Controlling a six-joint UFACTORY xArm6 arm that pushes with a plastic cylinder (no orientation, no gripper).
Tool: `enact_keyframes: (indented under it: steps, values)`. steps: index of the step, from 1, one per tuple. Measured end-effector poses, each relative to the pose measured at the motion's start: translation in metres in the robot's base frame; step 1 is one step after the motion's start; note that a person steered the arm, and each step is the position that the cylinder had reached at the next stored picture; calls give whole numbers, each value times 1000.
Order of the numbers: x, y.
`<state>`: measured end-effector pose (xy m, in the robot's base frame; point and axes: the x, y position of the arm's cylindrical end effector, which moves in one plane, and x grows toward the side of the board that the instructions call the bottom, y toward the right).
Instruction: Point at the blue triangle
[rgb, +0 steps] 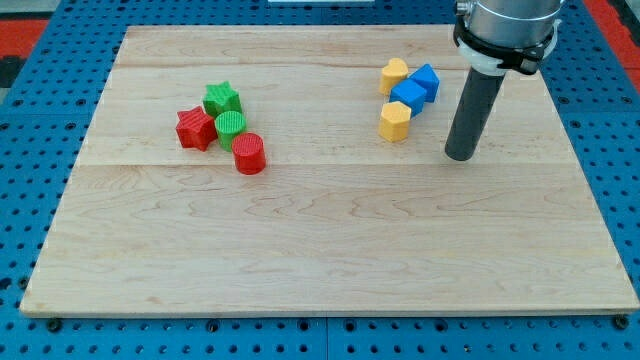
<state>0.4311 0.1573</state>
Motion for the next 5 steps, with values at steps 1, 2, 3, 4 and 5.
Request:
enact_keyframes:
  steps: [1,2,3,4,5]
  values:
    - [1,1]
    - [-1,-1]
    - [-1,-2]
    - [0,-3]
    - [0,-1]
